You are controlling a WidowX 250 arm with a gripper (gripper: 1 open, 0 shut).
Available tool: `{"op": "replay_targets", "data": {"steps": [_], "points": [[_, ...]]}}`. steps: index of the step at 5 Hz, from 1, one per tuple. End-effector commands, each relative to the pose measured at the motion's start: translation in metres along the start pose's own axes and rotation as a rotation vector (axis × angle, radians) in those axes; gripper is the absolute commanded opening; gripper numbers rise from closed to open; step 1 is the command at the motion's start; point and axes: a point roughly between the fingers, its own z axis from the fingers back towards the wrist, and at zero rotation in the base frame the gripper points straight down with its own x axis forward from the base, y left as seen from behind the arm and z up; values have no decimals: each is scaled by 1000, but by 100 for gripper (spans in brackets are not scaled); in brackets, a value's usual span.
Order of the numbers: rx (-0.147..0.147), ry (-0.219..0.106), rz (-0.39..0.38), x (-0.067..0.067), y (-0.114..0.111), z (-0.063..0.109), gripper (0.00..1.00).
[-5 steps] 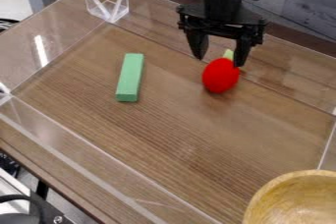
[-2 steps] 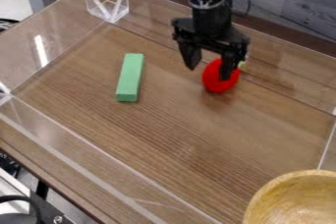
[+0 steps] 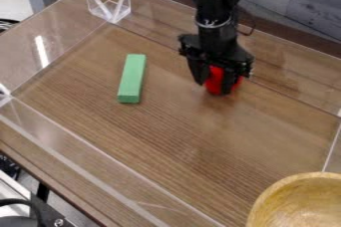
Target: Move the red fruit to the left
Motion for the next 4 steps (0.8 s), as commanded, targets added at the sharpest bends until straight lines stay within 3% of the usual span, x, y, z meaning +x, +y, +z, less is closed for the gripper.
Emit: {"op": "replay_targets", "data": {"steps": [1, 2, 3, 4], "points": [[-4, -70, -3, 17, 9, 19, 0], [-10, -68, -39, 20, -1, 18, 100], [-14, -65, -71, 23, -12, 17, 100], [-21, -76, -81, 28, -10, 22, 0]]}}
